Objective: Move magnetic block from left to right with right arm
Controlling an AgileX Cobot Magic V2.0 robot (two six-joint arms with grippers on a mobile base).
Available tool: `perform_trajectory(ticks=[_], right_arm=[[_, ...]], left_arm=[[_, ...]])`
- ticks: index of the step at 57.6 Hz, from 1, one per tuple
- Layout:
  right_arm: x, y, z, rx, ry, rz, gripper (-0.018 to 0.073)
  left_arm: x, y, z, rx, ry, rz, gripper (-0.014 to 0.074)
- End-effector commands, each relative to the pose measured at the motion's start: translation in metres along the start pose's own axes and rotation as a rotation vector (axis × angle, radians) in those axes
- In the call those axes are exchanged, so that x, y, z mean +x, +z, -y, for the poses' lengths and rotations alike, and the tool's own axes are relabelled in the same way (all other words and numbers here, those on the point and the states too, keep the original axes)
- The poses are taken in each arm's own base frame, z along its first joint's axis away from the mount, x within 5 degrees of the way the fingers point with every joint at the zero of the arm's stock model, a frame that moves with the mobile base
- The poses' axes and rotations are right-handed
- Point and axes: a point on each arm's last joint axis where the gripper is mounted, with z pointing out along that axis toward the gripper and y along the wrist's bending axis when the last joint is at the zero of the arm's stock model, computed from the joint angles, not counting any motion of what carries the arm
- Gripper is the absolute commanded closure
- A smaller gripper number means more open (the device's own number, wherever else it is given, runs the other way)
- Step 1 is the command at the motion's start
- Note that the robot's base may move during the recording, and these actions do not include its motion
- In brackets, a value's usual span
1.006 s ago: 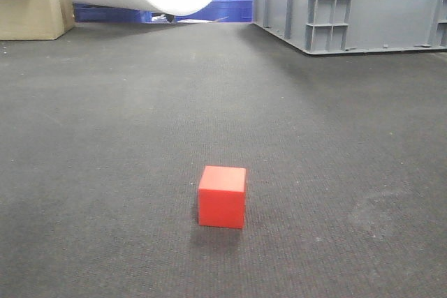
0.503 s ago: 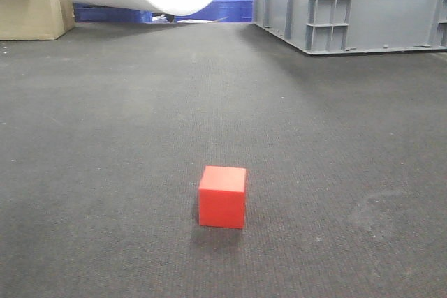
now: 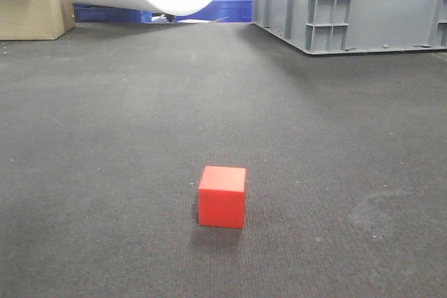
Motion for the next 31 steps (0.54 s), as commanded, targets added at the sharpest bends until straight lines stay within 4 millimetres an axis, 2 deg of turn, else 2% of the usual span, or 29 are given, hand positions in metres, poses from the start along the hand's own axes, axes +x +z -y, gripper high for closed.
perform_trajectory(ticks=[1,31], right_arm=[[-0.0101,-0.0022,0.0002,0.005,-0.009,0.12,0.0504],[-0.0101,-0.0022,0.0002,0.005,-0.009,0.12,0.0504]], left_arm=[[-0.0064,-0.0008,-0.0001,0.001,-0.01,0.092,0.0713],[-0.0064,-0.0008,-0.0001,0.001,-0.01,0.092,0.0713]])
